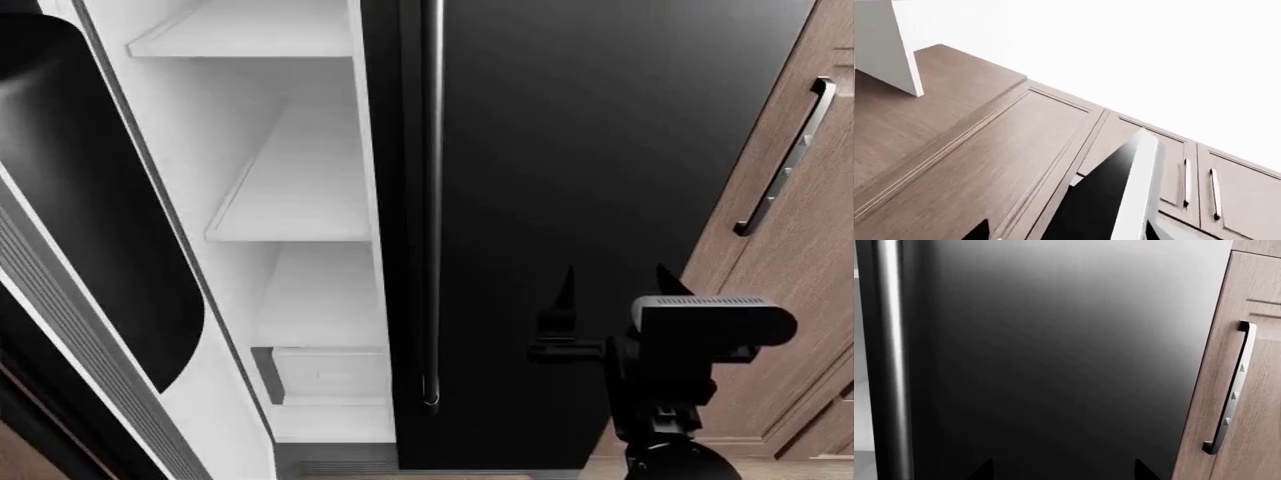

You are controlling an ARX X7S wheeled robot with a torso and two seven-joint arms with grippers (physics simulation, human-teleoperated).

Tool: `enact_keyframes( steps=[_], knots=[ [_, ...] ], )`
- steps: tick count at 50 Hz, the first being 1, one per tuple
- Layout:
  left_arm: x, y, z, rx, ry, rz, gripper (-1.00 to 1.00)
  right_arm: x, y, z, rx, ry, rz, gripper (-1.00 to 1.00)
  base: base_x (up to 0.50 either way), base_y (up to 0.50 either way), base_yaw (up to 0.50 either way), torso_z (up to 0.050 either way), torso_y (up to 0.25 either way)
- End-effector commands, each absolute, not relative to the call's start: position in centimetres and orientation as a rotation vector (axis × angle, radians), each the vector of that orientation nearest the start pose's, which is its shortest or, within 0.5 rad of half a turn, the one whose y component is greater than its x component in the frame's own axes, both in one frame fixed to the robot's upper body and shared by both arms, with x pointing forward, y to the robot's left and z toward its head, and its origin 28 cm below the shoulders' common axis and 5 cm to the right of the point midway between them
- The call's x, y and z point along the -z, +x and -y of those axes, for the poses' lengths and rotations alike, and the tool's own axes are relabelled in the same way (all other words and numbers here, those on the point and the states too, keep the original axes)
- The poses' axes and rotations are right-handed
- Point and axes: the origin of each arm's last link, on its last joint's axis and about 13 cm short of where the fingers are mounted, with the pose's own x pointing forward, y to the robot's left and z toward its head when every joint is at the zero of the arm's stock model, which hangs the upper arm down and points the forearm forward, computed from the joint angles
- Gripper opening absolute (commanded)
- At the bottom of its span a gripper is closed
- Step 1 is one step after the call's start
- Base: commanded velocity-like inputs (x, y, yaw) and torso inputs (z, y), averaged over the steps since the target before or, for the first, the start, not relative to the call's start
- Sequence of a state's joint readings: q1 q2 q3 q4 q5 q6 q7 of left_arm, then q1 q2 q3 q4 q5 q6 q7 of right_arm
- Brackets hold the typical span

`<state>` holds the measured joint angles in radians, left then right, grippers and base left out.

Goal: Open the fridge door

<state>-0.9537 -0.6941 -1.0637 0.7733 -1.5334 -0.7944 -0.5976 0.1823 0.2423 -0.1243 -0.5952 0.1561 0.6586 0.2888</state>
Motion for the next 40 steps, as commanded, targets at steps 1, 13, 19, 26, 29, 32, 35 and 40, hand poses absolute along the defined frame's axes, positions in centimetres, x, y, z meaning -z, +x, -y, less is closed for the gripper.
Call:
enact_keyframes(
  steps=[1,13,19,26,29,32,35,40],
  knots=[
    [-31.9,11.5,-31.9,0.079,-0.434,1.051,1.0,-12.7,22.0,11.1,0.099,-0.119,0.101,1.0,0.0,0.0,0.0,0.0,0.0],
    [-27.6,12.0,-29.0,0.273,-0.433,0.833,1.0,-12.1,22.2,11.2,0.1,-0.119,0.089,1.0,0.0,0.0,0.0,0.0,0.0],
    [-25.9,12.1,-28.1,0.299,-0.378,0.809,1.0,-12.5,22.0,11.3,0.105,-0.122,0.096,1.0,0.0,0.0,0.0,0.0,0.0],
    [-24.5,12.5,-27.2,0.408,-0.309,0.738,1.0,-12.5,22.0,11.3,0.106,-0.121,0.096,1.0,0.0,0.0,0.0,0.0,0.0],
    [-24.1,12.7,-26.6,0.406,-0.298,0.715,1.0,-12.4,22.0,11.2,0.105,-0.117,0.092,1.0,0.0,0.0,0.0,0.0,0.0],
    [-24.1,12.6,-26.4,0.408,-0.273,0.677,1.0,-12.2,22.0,11.3,0.105,-0.117,0.086,1.0,0.0,0.0,0.0,0.0,0.0],
    [-24.2,13.2,-26.1,0.391,-0.285,0.633,1.0,-12.2,22.1,11.3,0.106,-0.12,0.083,1.0,0.0,0.0,0.0,0.0,0.0],
    [-23.6,12.9,-25.0,0.453,-0.288,0.576,1.0,-12.1,22.1,11.3,0.105,-0.118,0.082,1.0,0.0,0.0,0.0,0.0,0.0]
  ],
)
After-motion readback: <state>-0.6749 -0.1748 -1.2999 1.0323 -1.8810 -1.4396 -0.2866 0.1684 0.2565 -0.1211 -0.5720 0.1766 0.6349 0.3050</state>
